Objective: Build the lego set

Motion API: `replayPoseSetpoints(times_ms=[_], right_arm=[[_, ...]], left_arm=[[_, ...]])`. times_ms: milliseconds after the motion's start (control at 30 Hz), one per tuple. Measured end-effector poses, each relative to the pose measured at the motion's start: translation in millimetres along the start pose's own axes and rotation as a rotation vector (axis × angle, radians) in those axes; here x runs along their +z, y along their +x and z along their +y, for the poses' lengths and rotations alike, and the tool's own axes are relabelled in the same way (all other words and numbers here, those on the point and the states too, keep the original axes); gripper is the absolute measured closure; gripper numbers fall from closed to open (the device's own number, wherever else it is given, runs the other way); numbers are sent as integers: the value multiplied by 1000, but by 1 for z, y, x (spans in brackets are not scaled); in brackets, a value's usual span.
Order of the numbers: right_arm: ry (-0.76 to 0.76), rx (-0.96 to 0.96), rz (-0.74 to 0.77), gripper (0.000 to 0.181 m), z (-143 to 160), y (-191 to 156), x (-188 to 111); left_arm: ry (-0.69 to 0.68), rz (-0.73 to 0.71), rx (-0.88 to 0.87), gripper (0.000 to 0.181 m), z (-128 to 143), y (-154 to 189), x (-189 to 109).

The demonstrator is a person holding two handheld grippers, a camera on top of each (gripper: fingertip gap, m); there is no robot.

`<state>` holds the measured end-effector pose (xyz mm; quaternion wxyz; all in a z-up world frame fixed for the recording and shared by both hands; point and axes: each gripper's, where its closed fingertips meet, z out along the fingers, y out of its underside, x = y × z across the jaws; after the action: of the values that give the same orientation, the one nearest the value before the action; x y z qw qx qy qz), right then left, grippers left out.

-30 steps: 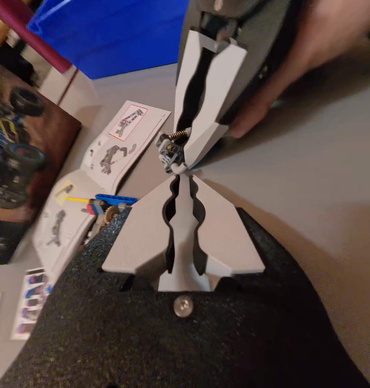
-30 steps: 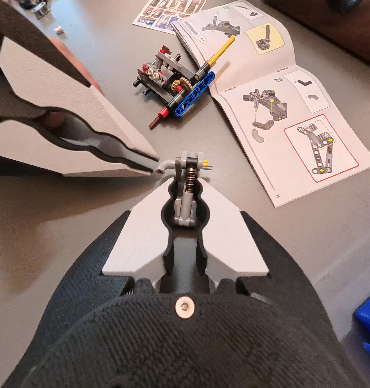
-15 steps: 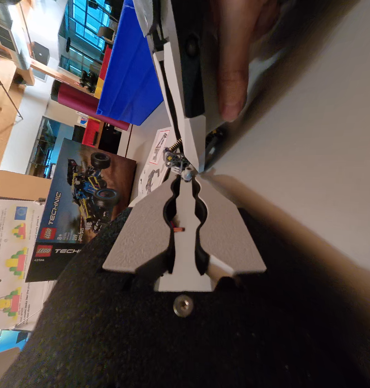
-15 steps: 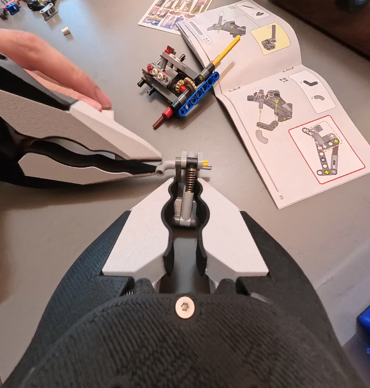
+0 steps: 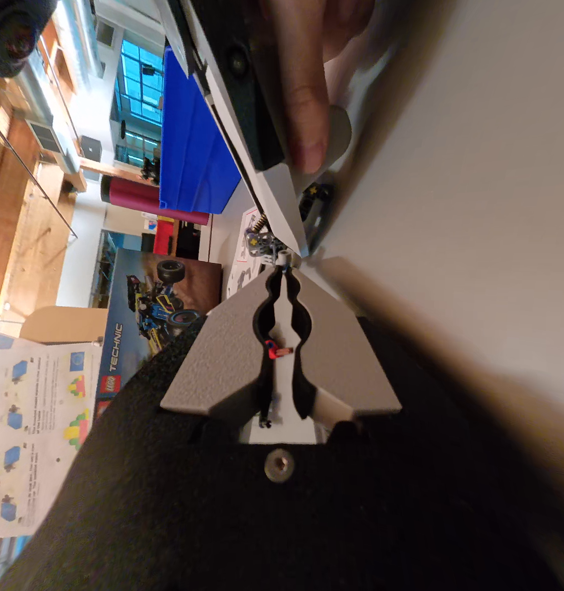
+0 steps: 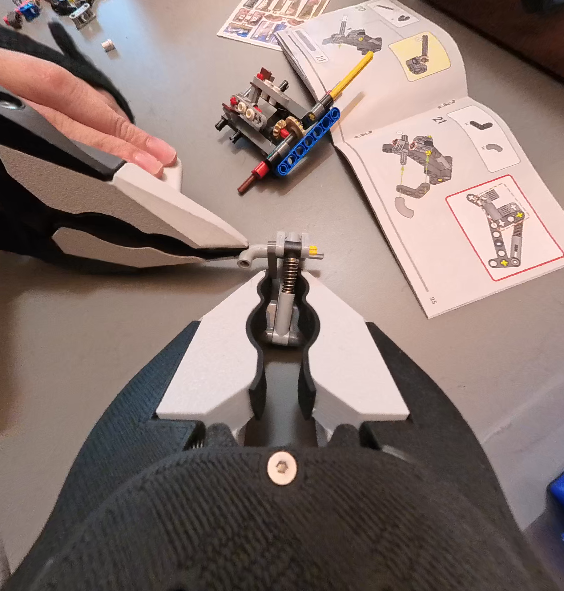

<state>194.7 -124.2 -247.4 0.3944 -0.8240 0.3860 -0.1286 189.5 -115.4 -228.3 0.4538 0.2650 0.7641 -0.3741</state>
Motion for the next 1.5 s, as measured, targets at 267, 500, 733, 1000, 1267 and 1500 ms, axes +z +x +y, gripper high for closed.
replayPoseSetpoints(times_ms=[267, 500, 733, 1000, 1267, 1500], right_arm=[[12, 71, 9, 168, -3, 5, 2], [7, 46, -27, 168, -2, 0, 2], [1, 1, 3, 168, -2, 0, 3], [1, 10, -14, 168, -2, -1, 3], [-6, -31, -66, 169, -2, -13, 4], [5, 29, -29, 168, -2, 3, 2]], left_arm=[[-2, 63, 27, 181, 16, 5, 4], [74, 7, 76, 173, 1, 1, -1], [63, -22, 119, 181, 2, -1, -1], [65, -45, 177, 177, -1, 0, -1], [2, -52, 202, 181, 10, -3, 4], [80, -44, 160, 173, 0, -1, -3]])
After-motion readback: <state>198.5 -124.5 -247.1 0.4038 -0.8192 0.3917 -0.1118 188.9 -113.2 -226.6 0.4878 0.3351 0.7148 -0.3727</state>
